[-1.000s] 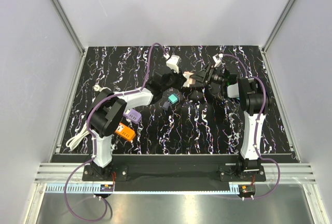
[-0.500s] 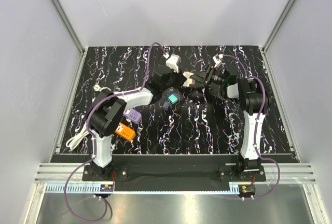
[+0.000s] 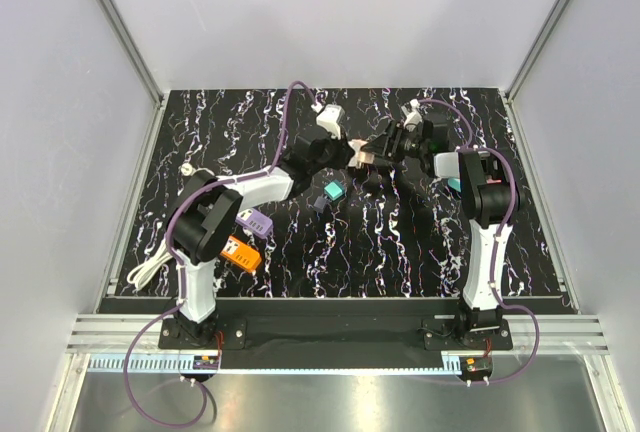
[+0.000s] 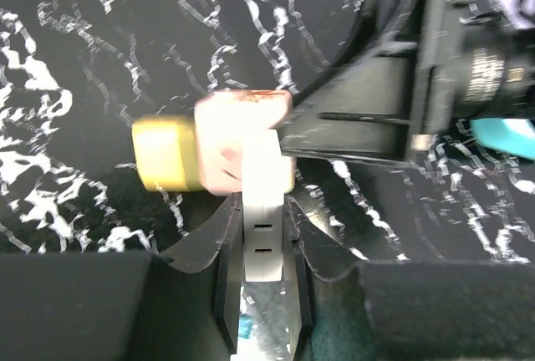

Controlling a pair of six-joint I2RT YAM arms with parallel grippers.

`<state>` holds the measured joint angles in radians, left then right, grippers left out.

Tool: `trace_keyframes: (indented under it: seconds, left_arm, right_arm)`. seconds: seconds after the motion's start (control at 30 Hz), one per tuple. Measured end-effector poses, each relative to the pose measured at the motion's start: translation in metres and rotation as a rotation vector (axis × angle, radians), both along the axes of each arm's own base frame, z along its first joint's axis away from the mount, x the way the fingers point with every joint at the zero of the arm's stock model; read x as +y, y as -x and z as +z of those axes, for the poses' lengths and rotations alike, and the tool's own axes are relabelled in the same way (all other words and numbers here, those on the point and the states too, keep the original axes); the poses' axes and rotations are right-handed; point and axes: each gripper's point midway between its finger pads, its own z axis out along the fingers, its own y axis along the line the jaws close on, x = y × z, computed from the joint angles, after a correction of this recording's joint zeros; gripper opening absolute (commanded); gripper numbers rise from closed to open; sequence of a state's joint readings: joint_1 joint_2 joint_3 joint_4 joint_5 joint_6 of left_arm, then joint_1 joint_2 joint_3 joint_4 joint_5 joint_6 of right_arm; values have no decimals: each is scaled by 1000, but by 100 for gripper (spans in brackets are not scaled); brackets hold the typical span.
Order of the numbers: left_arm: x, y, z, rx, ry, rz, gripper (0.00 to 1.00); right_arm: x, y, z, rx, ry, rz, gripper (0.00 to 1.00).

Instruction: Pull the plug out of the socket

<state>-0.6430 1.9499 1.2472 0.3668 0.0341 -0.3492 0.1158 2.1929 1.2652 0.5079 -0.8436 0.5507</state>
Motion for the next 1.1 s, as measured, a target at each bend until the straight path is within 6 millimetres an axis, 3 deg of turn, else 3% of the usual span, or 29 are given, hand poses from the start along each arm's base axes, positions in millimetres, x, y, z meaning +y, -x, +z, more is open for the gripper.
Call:
trace_keyframes:
  seconds: [0.3, 0.47, 0.77, 0.93, 1.1]
  left_arm:
    - [-19, -1, 48, -93, 96, -26, 0]
    - [-18, -1, 60, -117, 108, -24, 0]
    - [0, 15, 68, -123, 88, -9, 0]
    - [19, 41, 62, -84, 37, 21, 0]
    - [40, 88, 56, -29, -34, 41, 0]
  right_arm:
    - [-20, -11, -25, 54, 114, -121, 0]
    - [-23, -11, -30, 74, 125, -137, 0]
    - [-25, -6, -31, 57, 89, -129, 23]
    - [-35, 3, -30, 64, 76, -145, 33]
    - [-44, 3, -5, 14, 69, -166, 35]
